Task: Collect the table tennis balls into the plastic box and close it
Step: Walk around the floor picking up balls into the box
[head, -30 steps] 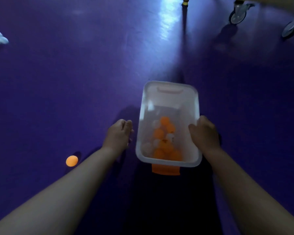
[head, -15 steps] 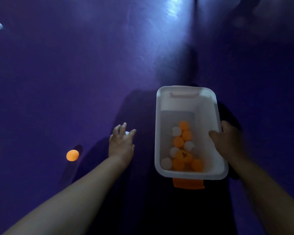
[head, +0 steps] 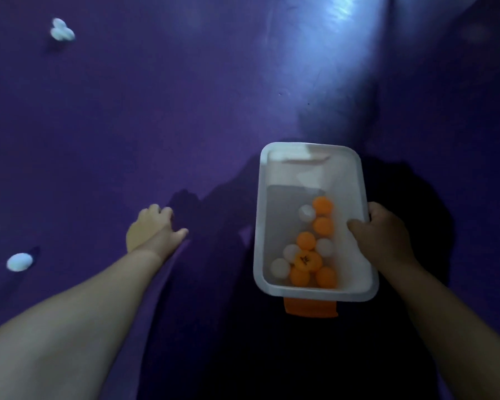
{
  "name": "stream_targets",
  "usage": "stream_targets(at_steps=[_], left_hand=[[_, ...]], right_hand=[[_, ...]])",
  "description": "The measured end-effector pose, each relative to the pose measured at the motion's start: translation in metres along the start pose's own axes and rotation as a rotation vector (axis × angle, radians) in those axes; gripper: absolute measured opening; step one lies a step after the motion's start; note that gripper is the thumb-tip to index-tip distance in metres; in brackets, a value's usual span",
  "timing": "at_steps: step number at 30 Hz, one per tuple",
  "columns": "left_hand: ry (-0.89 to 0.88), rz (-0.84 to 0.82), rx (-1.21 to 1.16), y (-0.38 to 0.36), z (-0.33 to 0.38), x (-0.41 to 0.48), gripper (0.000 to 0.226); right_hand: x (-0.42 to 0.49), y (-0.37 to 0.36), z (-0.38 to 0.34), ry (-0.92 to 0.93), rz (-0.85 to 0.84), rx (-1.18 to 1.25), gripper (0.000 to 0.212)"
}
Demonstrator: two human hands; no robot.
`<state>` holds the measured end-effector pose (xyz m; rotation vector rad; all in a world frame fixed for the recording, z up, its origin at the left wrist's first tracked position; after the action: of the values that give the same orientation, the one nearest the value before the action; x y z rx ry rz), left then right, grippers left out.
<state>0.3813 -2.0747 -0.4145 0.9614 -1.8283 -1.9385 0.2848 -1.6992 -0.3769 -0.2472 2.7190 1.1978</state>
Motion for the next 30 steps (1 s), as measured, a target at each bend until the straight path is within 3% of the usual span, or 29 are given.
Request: stream_targets(at_steps=[4, 8, 12, 18, 23, 25, 30], left_hand=[[-0.027, -0.061, 0.049, -0.022, -0.026, -0.009, 0.060], [-0.013, -0.156, 0.028, -0.034, -0.039, -0.017, 0.047], [0.032, 0.003, -0.216, 0.002, -0.037, -0.015, 0.041], [-0.300, 0.270, -0.631, 0.091, 0.037, -0.040, 0.057], [-0.568, 0.246, -0.643, 0.109, 0.084, -0.080, 0.052], [-0.532, 0.225, -0.567, 0.109, 0.079, -0.081, 0.055], [-0.320, 0.409, -0.382, 0.143, 0.015, -0.070, 0.041]], right_hand=[[0.001, -0.018, -0.020, 0.068, -0.023, -0.003, 0.013], [-0.001, -0.033, -0.036, 0.131, -0.048, -0.042, 0.006], [-0.006, -0.040, -0.047, 0.164, -0.061, -0.062, 0.004], [-0.010, -0.048, -0.059, 0.178, -0.078, -0.053, 0.005], [-0.012, -0.048, -0.077, 0.221, -0.097, -0.049, 0.007], [-0.011, -0.045, -0.087, 0.250, -0.102, -0.059, 0.009], [-0.013, -0.045, -0.119, 0.339, -0.189, -0.052, 0.006]])
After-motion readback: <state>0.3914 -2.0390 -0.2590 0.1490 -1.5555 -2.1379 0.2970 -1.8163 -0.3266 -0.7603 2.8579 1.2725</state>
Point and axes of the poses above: each hand's wrist, its own x-axis towards the middle knuckle, its own y-axis out of the back of the hand, z = x × y, the point moved 5 cm from there along x, towards the middle knuckle, and after that the axes turned 7 degrees about y, right-handed, at the moved point
